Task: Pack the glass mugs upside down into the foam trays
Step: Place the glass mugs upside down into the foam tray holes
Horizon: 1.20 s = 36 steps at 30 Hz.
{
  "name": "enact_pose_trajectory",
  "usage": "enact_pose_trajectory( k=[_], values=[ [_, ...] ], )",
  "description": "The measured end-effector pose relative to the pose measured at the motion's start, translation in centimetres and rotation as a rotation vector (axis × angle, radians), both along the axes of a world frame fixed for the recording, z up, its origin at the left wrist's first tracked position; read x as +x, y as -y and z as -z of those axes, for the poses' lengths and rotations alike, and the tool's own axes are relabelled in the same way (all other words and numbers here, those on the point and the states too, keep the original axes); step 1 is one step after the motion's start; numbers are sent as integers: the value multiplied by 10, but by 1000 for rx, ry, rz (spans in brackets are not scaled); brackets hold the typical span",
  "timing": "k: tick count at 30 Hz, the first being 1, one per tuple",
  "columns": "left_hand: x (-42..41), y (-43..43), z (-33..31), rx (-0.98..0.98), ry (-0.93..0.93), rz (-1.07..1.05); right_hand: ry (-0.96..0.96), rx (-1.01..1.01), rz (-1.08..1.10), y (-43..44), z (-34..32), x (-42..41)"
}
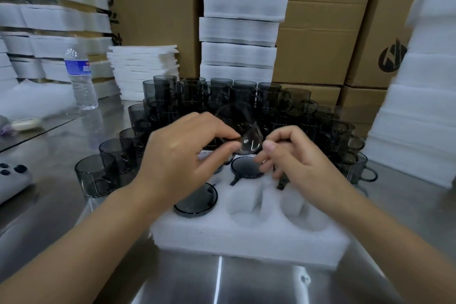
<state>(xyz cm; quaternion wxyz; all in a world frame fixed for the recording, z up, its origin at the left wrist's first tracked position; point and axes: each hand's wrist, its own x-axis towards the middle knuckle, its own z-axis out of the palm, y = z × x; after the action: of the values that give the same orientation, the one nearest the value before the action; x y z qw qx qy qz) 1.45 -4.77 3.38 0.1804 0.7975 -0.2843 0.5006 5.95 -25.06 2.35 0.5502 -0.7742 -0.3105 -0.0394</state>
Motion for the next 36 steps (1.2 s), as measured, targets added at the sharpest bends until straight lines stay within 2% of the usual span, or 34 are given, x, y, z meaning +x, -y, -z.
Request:
enact_pose_trajectory(
  k=[4,9,12,17,19,24,36],
  values=[
    [2,6,6,150,-38,55,-68,66,27,1,-1,4],
    [4,6,7,186,-43,71,-114,81,61,0,-1,9],
    [2,6,7,140,-121,60,-139,98,52,0,0,10],
    [1,3,6,-106,-325,169,-163,147,36,0,0,12],
    [2,3,7,-145,-413,200,-172,159,29,0,1,12],
    [4,1,8,-77,-591,180,-184,175,-15,2,1,11],
    [2,2,7,17,-678,123,-155,135,-50,1,-4,5]
  ],
)
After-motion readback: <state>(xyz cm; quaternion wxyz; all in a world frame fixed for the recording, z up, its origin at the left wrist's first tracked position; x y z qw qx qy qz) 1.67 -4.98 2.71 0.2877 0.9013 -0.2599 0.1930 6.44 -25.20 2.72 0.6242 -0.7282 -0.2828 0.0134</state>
